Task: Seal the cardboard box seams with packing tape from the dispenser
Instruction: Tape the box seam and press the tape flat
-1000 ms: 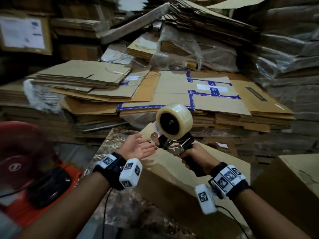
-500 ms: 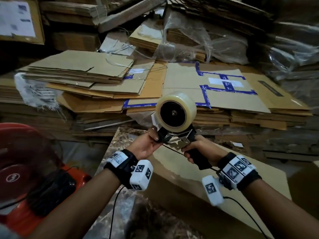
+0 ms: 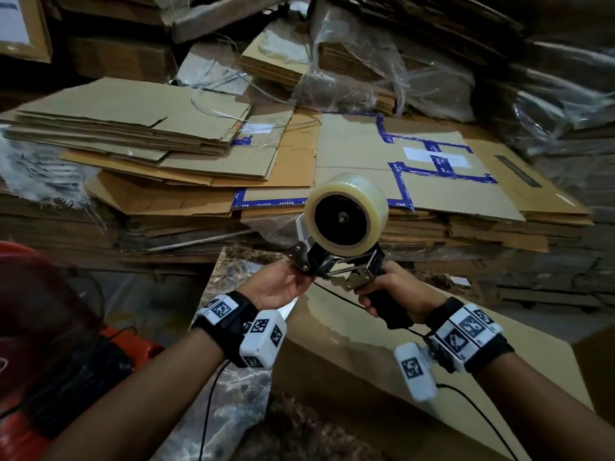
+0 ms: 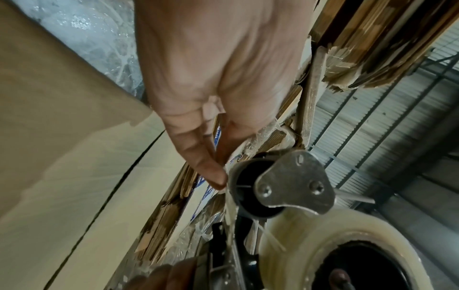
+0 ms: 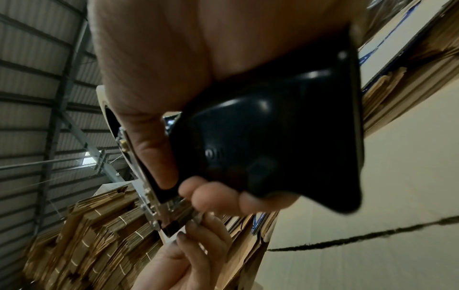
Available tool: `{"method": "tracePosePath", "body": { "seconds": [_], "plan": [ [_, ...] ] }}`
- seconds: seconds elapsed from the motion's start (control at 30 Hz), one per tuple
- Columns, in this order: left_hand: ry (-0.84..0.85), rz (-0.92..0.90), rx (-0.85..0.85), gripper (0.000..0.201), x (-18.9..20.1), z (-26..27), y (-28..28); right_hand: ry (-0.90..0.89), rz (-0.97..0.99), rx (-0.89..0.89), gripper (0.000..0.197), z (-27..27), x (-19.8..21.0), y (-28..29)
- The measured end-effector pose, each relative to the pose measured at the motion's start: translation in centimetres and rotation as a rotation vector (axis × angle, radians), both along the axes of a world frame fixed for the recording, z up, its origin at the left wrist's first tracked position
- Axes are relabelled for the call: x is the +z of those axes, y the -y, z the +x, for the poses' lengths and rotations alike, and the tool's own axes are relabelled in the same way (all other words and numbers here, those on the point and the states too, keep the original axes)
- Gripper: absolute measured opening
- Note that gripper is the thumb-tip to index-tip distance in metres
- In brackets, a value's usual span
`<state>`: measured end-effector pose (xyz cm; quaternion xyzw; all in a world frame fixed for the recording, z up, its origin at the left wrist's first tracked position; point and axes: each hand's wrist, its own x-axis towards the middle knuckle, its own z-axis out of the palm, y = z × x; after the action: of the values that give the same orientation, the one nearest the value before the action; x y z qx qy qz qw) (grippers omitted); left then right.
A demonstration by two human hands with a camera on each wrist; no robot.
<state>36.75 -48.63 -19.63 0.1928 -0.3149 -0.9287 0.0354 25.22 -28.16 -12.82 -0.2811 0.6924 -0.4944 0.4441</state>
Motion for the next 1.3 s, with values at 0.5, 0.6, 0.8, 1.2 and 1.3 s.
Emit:
{"method": "tracePosePath", "body": {
  "seconds": [0.5, 0.6, 0.8, 1.2, 1.3],
  "plan": [
    [0.045, -0.364, 0.037, 0.022, -0.1, -1.6, 1.9, 0.009, -0.003, -0.022, 0.02, -0.2, -0.5, 0.1],
    [0.113, -0.54, 0.027, 0.019, -0.4, -2.2, 3.0, 0.004, 0.035, -0.032, 0.016, -0.6, -1.1, -1.0],
    [0.101, -0.767, -0.049, 0.023, -1.5, -1.5, 6.3, -0.044, 0.065, -0.051, 0.015, -1.8, -1.6, -3.2],
    [0.106, -0.981, 0.019, 0.015, -7.0, -2.9, 4.4, -0.263, 0.289, -0.007, 0.004, -2.9, -4.4, -2.0],
    [0.123, -1.1, 0.021, 0.016, -7.7, -3.0, 3.4, -0.308, 0.343, 0.008, 0.009, -2.9, -4.7, -1.8]
  ]
}}
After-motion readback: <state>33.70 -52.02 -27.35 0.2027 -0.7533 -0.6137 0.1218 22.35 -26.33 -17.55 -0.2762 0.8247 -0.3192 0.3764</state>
